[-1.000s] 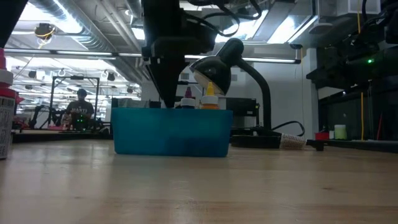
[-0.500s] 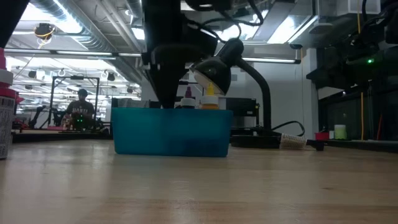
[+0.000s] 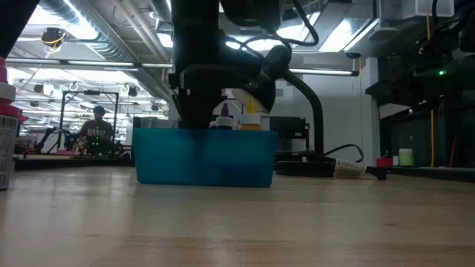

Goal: Pick & Place food coloring
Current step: Put the small black food coloring bottle into the blue bin, then put the small dark blue food coloring bottle into the blue bin

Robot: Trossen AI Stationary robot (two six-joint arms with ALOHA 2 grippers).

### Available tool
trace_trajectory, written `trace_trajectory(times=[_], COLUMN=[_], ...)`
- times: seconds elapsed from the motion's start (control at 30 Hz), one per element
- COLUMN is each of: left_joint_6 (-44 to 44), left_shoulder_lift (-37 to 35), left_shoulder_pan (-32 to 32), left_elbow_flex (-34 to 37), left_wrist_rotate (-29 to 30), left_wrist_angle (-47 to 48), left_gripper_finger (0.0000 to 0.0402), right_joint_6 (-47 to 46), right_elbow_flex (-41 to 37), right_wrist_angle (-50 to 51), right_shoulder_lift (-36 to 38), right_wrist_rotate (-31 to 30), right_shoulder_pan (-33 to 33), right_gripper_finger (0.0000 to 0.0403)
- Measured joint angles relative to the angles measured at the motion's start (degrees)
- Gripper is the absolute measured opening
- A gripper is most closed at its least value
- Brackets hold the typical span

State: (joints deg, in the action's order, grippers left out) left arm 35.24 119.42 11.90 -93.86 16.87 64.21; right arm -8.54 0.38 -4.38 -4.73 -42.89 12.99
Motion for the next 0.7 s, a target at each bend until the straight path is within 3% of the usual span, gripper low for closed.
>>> trace_trajectory(times=[0.27,0.7], left_joint_6=[0.50,0.46], left_shoulder_lift=[0.10,0.08], left_shoulder_pan=[-0.07,-0.07], left_elbow_flex=[0.02,0.02], left_wrist_rotate=[-0.10,0.22], left_wrist_angle=[0.08,0.20], left_gripper_finger=[0.0062,0.0118], right_joint_6=[0.00,0.00], right_elbow_flex=[-0.01,0.01], right_wrist_angle=[0.00,0.01], right_shoulder_lift=[0.00,-0.02], right_wrist_rotate=[0.00,0.00], right_shoulder_pan=[0.00,0.00], right_gripper_finger=[0.0244,0.0244])
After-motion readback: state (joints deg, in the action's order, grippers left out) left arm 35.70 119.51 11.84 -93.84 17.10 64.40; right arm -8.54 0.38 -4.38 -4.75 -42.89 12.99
